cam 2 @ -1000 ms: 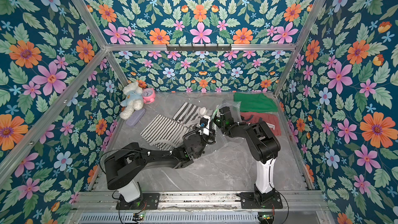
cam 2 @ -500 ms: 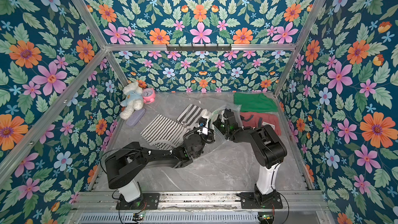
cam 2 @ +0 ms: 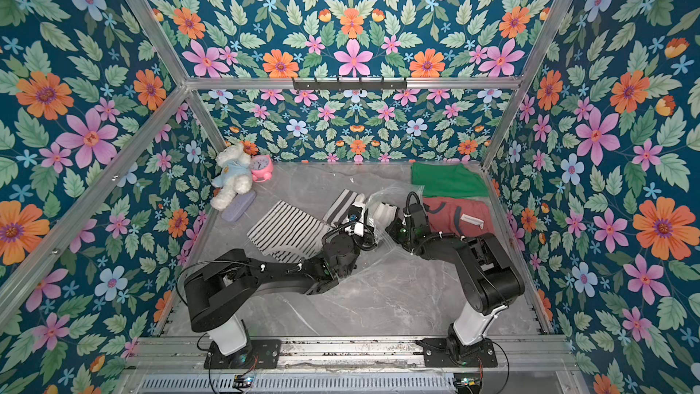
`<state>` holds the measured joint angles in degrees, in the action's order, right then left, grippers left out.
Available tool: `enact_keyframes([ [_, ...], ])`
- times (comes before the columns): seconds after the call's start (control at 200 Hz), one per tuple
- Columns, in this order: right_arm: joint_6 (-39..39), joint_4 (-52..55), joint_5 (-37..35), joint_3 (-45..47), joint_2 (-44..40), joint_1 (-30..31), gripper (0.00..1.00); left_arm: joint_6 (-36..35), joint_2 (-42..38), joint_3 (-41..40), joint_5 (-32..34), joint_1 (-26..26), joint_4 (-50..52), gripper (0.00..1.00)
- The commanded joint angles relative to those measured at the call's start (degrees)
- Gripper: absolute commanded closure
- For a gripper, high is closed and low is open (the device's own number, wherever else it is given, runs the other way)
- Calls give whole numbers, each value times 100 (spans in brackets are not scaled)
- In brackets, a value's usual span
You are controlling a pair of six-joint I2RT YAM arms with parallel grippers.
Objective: Take the tank top out of the vacuum bag
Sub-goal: Take out the tank top from the vacuum bag.
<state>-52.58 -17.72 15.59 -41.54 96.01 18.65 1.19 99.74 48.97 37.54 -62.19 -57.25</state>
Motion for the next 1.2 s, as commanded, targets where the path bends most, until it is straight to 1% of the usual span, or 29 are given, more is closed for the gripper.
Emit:
enact_keyframes([
  [0.0, -25, 496, -226, 8, -56, -30, 98, 57, 7, 63, 105, 14, -7, 100],
  [0.045, 5, 566, -273, -16, -56, -30, 92, 35, 32, 101, 107, 16, -5, 100],
  [0.05, 8, 571, -274, -19, -157, -33, 92, 33, 34, 103, 106, 15, -5, 100],
  [0.08, 51, 630, -284, -56, -283, -35, 85, 30, 45, 128, 106, 15, -5, 100],
  [0.14, 98, 919, -385, -165, -386, -35, 68, 26, 52, 186, 96, 14, 44, 100],
  [0.195, 107, 1165, -588, -218, -495, -34, 55, 6, 47, 233, 79, 15, 102, 100],
  [0.245, 120, 1402, -786, -273, -566, -34, 48, -17, 44, 245, 69, 14, 109, 100],
  [0.3, 180, 1561, -930, -338, -583, -31, 44, -61, 54, 246, 63, 15, 79, 100],
  [0.39, 257, 1860, -1100, -528, -504, -33, 42, -75, 71, 286, 63, 19, 108, 100],
  [0.46, 269, 1970, -1078, -648, -377, -36, 42, -66, 72, 321, 36, 19, 177, 100],
  [0.605, 271, 1788, -931, -760, -161, -33, 41, -93, 92, 314, 50, 19, 136, 100],
  [0.645, 314, 1724, -821, -820, 114, -36, 41, -77, 82, 315, 40, 14, 159, 100],
  [0.755, 358, 1599, -558, -960, 397, -31, 41, -14, 32, 291, -22, 19, 232, 100],
  [0.85, 318, 1411, -476, -991, 544, -28, 41, -14, 36, 262, -30, 19, 220, 100],
  [1.005, 336, 1341, -495, -1115, 716, 55, 41, 74, 3, 240, -77, 15, 269, 100],
  [1.195, 261, 1057, -490, -1117, 880, 113, 44, 91, -25, 205, -104, 12, 261, 100],
])
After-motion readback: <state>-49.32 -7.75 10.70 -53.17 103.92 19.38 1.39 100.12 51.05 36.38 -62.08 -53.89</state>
